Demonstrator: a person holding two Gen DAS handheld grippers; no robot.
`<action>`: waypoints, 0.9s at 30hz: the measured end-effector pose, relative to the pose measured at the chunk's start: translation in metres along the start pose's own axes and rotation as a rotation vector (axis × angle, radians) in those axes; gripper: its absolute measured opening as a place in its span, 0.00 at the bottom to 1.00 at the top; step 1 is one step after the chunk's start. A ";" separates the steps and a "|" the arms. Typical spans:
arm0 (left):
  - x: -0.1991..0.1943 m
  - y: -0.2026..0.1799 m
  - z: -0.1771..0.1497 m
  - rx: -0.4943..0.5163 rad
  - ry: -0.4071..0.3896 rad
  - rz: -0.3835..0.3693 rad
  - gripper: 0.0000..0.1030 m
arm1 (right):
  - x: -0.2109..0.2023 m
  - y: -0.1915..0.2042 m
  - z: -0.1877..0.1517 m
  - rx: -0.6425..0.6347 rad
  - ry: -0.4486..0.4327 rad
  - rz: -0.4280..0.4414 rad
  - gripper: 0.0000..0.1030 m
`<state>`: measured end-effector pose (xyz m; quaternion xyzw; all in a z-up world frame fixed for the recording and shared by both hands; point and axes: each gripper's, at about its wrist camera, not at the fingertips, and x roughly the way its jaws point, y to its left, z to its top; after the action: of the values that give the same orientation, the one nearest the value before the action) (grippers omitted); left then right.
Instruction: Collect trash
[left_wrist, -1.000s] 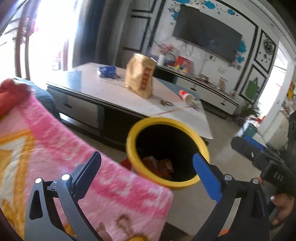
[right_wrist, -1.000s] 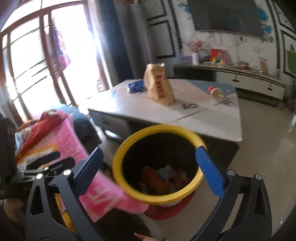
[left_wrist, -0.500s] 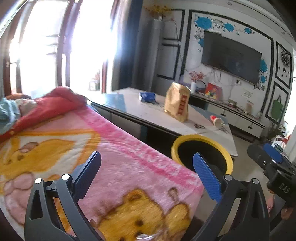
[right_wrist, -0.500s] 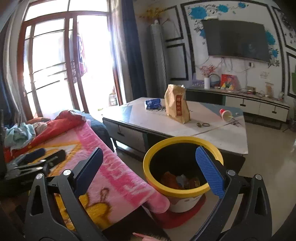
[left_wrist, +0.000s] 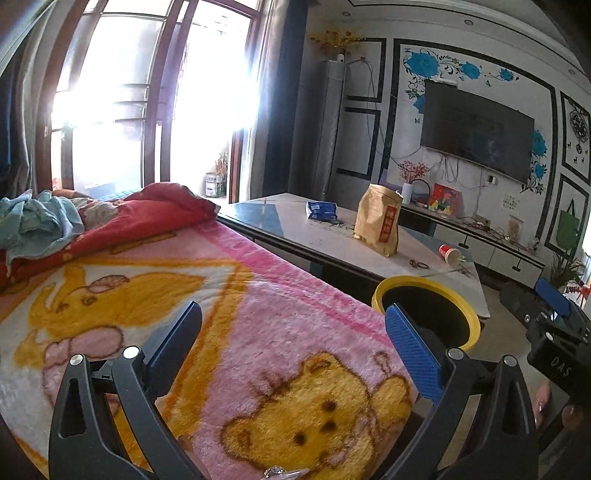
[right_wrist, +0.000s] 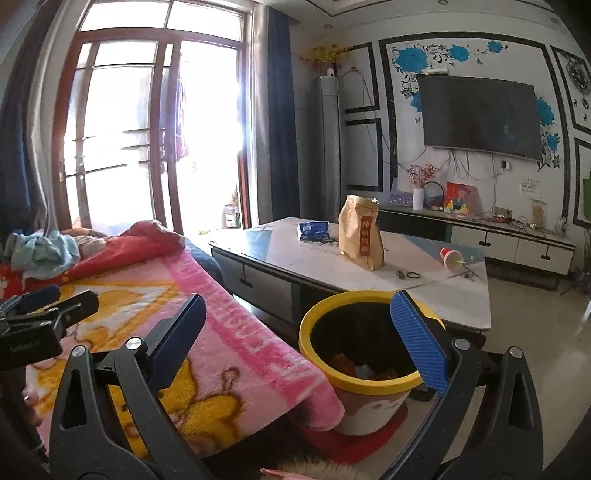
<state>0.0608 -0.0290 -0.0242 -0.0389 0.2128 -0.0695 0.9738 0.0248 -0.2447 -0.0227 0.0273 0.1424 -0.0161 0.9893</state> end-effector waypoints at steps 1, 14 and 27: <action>0.000 0.000 0.000 0.000 0.001 -0.002 0.94 | 0.001 0.000 0.000 0.003 0.001 0.001 0.89; -0.002 -0.009 -0.001 0.009 -0.005 -0.023 0.94 | 0.003 0.004 -0.003 0.002 0.008 0.006 0.89; -0.003 -0.009 -0.002 0.006 -0.009 -0.020 0.94 | 0.003 0.004 -0.003 0.003 0.008 0.007 0.89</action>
<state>0.0559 -0.0374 -0.0241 -0.0383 0.2077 -0.0798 0.9742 0.0269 -0.2410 -0.0258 0.0294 0.1461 -0.0127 0.9888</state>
